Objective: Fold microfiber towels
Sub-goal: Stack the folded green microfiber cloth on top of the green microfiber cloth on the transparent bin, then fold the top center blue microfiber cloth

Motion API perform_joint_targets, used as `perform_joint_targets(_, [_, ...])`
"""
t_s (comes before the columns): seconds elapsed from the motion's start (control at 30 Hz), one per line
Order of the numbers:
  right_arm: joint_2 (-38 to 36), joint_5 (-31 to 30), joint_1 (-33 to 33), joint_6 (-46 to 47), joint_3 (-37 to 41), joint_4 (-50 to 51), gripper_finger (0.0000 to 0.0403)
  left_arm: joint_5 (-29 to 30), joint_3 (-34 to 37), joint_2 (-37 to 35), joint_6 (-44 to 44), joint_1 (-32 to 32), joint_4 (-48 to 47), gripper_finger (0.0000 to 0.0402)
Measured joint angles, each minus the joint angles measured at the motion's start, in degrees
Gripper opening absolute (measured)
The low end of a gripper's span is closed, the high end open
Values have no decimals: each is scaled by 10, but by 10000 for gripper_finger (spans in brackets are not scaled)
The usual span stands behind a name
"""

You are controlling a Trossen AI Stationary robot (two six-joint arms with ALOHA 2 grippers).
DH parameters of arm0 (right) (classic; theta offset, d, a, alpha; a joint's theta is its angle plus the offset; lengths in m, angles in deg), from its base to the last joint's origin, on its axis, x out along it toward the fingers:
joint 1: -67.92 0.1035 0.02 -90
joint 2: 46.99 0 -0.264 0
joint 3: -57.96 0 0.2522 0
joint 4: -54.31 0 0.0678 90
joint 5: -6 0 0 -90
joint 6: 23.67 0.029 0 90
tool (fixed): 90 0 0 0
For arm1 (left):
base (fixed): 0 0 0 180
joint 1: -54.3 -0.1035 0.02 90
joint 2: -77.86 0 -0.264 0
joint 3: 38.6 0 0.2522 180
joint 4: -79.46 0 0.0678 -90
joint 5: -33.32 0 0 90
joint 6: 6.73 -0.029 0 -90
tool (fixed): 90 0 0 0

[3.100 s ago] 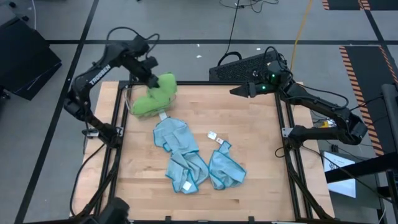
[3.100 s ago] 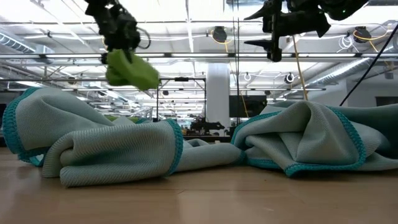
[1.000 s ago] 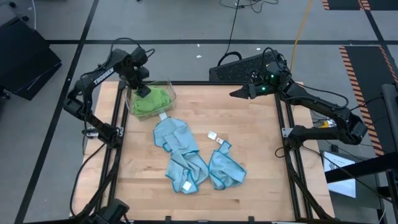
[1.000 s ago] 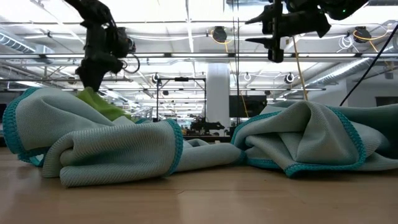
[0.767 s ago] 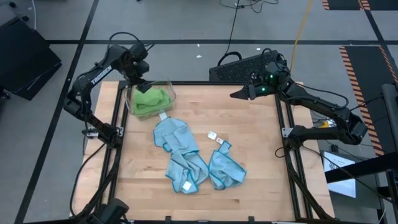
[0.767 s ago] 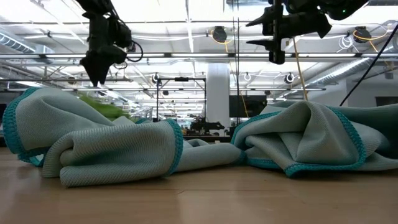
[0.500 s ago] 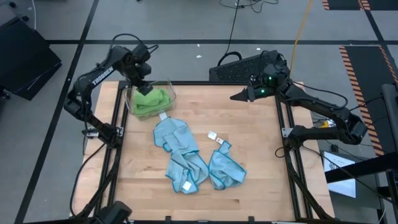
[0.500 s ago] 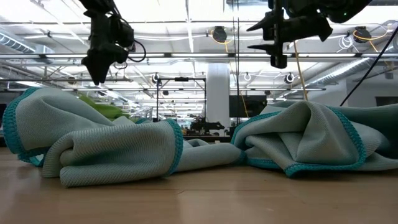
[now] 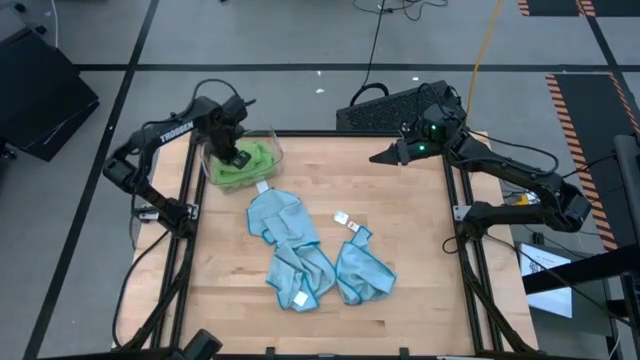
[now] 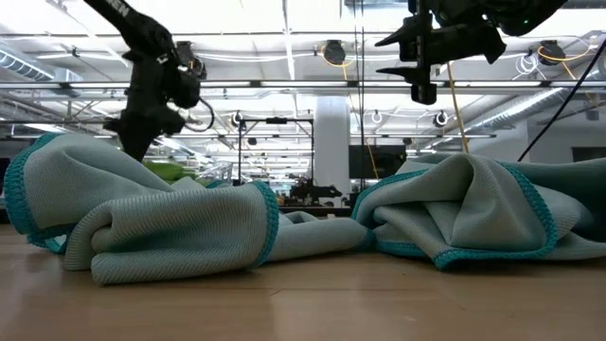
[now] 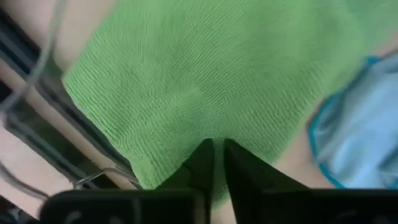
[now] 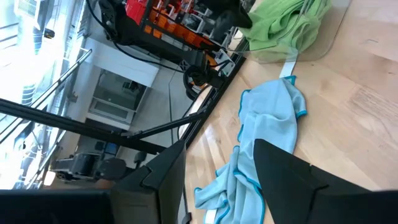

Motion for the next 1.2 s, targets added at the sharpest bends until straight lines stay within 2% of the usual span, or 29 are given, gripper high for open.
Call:
perform_joint_targets(0.13, [0,0,-1,-3,0,0,180,3,49,0,25,0,40,5])
perform_joint_targets(0.33, [0,0,-1,-10,0,0,180,-13,114,0,70,0,89,24])
perform_joint_targets(0.47, [0,0,-1,-15,0,0,180,-15,128,1,81,0,82,23])
perform_joint_targets(0.67, [0,0,-1,-17,0,0,180,-28,73,-18,86,1,8,4])
perform_joint_targets(1.03, [0,15,-1,-38,0,0,180,-13,-36,-103,164,17,-71,25])
perform_joint_targets(1.2, [0,31,-1,-41,0,0,180,-13,-76,-133,200,53,-107,26])
